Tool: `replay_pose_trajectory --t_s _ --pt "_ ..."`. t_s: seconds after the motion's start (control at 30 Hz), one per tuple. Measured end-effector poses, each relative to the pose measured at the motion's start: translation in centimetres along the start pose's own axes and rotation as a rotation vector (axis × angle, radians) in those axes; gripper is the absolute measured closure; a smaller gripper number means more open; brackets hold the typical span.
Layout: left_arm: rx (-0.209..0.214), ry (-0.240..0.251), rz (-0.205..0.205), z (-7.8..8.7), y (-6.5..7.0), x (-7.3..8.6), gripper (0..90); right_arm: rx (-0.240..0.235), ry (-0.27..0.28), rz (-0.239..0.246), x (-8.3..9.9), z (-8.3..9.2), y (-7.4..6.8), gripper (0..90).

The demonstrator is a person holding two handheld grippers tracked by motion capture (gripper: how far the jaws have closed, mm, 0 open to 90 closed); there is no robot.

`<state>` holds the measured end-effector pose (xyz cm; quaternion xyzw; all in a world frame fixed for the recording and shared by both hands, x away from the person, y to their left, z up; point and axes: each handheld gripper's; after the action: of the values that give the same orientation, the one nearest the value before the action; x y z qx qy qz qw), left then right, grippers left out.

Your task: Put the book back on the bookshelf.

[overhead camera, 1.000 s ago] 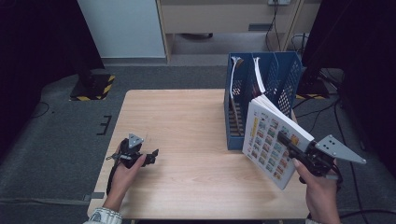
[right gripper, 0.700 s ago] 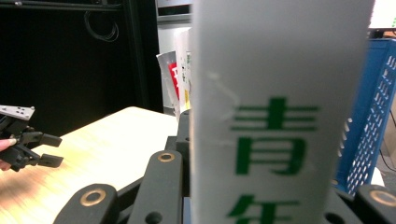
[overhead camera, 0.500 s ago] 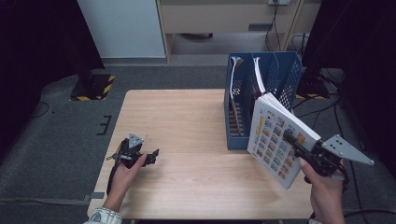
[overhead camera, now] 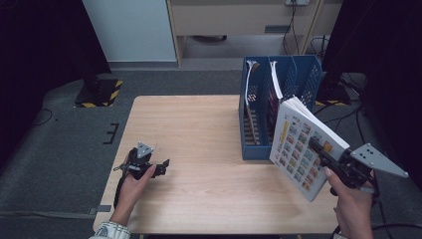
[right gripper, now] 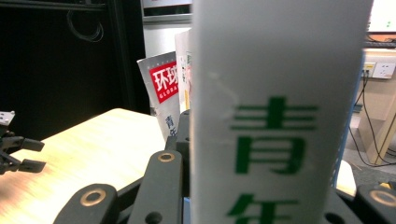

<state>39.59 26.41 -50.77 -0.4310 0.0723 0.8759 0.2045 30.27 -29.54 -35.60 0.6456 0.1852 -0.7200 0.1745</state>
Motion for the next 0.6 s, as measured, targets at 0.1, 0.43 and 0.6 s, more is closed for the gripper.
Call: replay_pose_trajectory --t_s 0.1,0.43,0.6 --pt "0.000 -0.001 -0.001 0.0 0.0 0.0 5.9 0.005 0.003 0.000 -0.1 0.2 0.1 73.6" --pt "-0.003 0.004 0.008 0.1 -0.1 0.0 5.9 0.030 0.011 0.002 -1.1 1.1 0.4 73.6" --pt "-0.004 0.005 0.011 0.2 -0.2 0.0 5.9 0.045 0.023 0.008 -2.0 1.5 0.5 73.6"
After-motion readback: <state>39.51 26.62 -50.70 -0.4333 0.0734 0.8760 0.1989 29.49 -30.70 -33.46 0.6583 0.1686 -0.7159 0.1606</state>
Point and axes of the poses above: each handheld gripper's, and its own axes: z roughly backward along the jaws, x roughly out of its underside, y roughly to its right, and after that the axes turned 1 degree about -x, right-handed
